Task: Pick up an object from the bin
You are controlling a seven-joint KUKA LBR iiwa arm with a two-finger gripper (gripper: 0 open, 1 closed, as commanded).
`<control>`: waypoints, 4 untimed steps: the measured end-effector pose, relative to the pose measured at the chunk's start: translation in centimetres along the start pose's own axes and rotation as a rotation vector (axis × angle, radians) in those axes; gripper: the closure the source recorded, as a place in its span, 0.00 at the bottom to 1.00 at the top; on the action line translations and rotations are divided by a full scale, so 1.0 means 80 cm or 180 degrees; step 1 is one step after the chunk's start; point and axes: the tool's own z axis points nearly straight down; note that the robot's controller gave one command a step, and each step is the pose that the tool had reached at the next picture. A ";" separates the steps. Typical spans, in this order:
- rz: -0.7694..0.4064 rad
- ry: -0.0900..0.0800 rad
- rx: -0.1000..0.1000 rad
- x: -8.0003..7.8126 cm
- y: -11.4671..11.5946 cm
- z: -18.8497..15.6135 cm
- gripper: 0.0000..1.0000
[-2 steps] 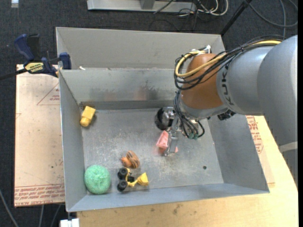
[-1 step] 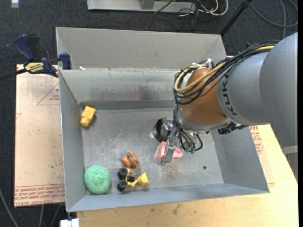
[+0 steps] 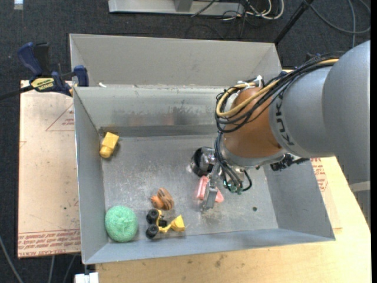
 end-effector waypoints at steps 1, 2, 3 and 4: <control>0.0000 -0.0005 -0.0001 0.000 0.000 0.000 0.00; -0.0034 0.0049 0.0009 -0.044 0.006 0.003 0.00; -0.0050 0.0042 0.0007 -0.072 0.007 0.004 0.00; -0.0236 0.0070 0.0000 -0.092 -0.003 0.005 0.00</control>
Offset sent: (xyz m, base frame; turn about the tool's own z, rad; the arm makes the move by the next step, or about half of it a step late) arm 0.0497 -0.0028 -0.0056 -0.0158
